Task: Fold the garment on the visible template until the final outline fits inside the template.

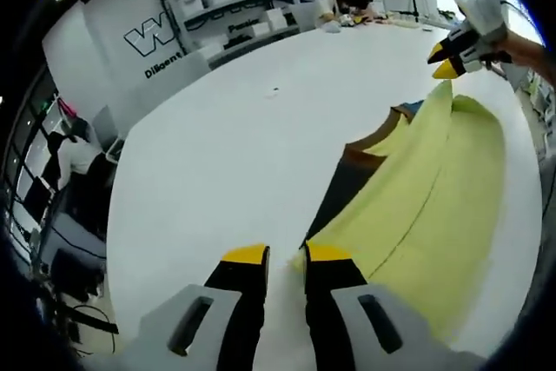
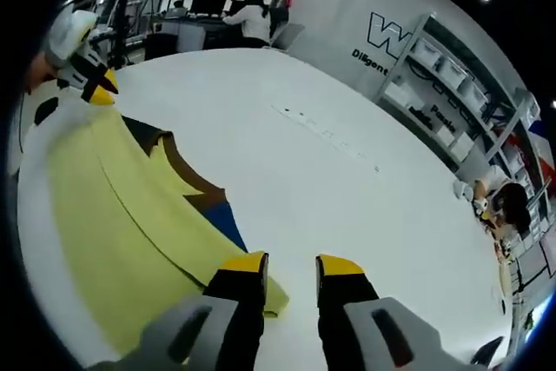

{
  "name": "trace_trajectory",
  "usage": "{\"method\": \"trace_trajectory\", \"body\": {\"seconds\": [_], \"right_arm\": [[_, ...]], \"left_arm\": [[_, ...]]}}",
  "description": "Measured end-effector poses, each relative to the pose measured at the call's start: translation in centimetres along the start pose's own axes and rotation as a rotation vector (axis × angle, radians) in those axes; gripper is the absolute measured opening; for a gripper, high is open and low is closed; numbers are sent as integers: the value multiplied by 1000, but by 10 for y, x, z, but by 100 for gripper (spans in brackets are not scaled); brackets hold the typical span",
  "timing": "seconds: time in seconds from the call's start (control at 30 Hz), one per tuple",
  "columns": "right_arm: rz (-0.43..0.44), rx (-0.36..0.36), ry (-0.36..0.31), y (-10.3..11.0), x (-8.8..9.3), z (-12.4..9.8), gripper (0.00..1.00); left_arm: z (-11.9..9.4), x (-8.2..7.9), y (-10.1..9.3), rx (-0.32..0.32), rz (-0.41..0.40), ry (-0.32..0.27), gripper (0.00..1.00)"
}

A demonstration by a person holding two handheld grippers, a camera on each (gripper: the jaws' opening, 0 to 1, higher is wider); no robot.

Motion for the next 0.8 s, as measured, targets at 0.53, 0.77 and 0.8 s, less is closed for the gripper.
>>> {"method": "trace_trajectory", "body": {"seconds": [0.53,0.77,0.8], "right_arm": [[6,-75,25,29,19,-5,25],[-143,-114,34,39,18,1,29],[-183,-121,18,40,15,2,30]], "left_arm": [[-28,25,-22,87,120,-63,28],[-22,31,-26,86,192,-75,32],[-20,31,-26,82,189,-76,33]]}}
Point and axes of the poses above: the point that each gripper's makers call its tool centre point, and the gripper's own axes: z roughly forward along the fingers, y roughly to its left, x roughly out of its underside, the point moved 1 cm from there along -z, roughly backward along the fingers, and after that the axes turned 8 degrees about -x, right-handed, at the moved point
